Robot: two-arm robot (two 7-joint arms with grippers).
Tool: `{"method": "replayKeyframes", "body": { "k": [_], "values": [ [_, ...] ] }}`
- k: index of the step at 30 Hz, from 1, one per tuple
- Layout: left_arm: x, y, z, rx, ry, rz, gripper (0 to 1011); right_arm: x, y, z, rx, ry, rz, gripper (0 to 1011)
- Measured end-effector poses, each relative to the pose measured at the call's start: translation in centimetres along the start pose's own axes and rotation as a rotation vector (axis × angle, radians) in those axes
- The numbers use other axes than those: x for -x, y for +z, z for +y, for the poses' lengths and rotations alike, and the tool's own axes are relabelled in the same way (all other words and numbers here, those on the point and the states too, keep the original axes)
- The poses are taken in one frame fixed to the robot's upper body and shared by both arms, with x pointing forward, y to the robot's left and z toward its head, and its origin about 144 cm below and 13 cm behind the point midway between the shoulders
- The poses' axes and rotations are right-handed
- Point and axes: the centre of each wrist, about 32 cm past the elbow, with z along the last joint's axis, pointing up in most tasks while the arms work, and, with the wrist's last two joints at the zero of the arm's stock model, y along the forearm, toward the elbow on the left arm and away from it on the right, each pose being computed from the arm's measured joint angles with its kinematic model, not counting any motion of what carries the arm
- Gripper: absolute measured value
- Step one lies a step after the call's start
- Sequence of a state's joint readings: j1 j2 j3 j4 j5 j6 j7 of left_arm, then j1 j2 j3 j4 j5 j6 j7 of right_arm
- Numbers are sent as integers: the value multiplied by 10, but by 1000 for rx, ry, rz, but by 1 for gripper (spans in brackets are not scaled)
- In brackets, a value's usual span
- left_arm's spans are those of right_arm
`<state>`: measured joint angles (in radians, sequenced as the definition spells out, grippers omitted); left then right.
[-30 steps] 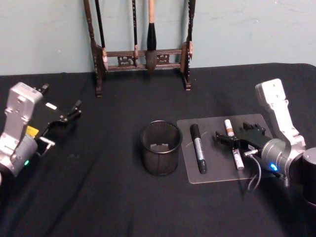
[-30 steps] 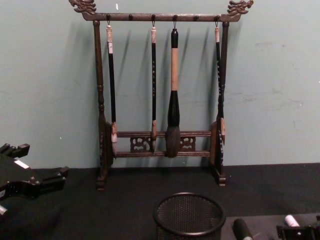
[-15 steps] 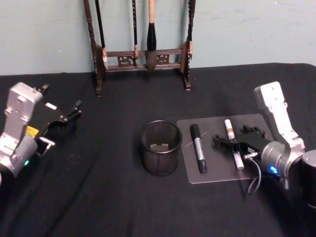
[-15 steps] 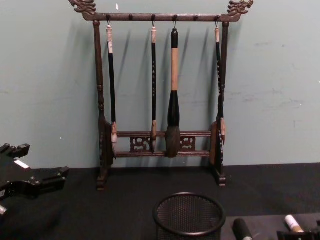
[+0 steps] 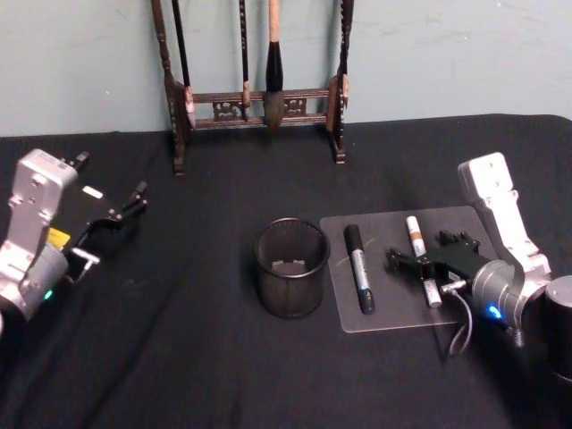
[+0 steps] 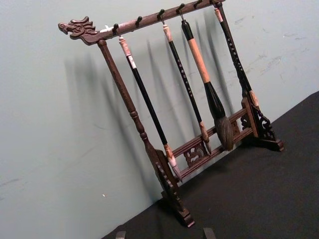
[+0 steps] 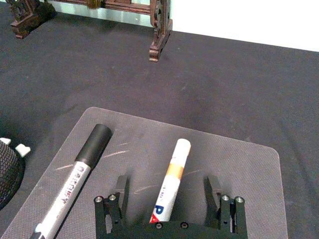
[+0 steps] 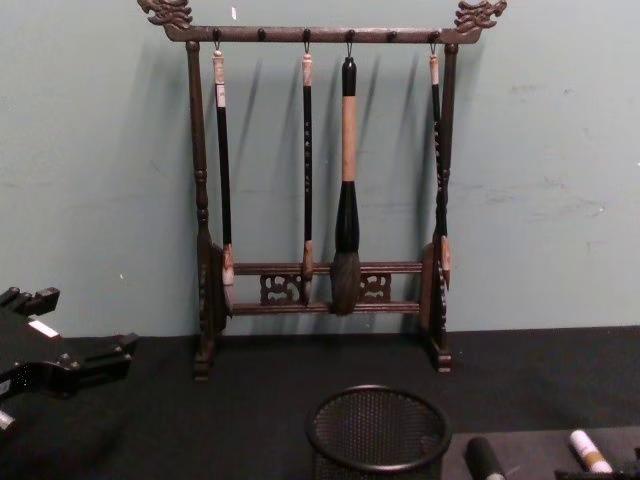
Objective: Pick up the water-based marker from the table and place it into the pen holder.
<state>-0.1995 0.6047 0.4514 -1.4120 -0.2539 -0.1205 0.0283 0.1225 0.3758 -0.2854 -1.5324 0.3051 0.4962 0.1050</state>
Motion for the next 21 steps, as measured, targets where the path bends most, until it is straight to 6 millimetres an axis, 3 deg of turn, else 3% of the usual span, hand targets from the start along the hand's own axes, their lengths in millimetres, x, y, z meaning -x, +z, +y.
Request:
{"method": "replayKeyframes", "body": {
  "k": [21],
  "values": [
    [0, 0, 0, 0, 0, 0, 1001, 0, 0, 0, -2, 0, -3, 1002]
  ]
}}
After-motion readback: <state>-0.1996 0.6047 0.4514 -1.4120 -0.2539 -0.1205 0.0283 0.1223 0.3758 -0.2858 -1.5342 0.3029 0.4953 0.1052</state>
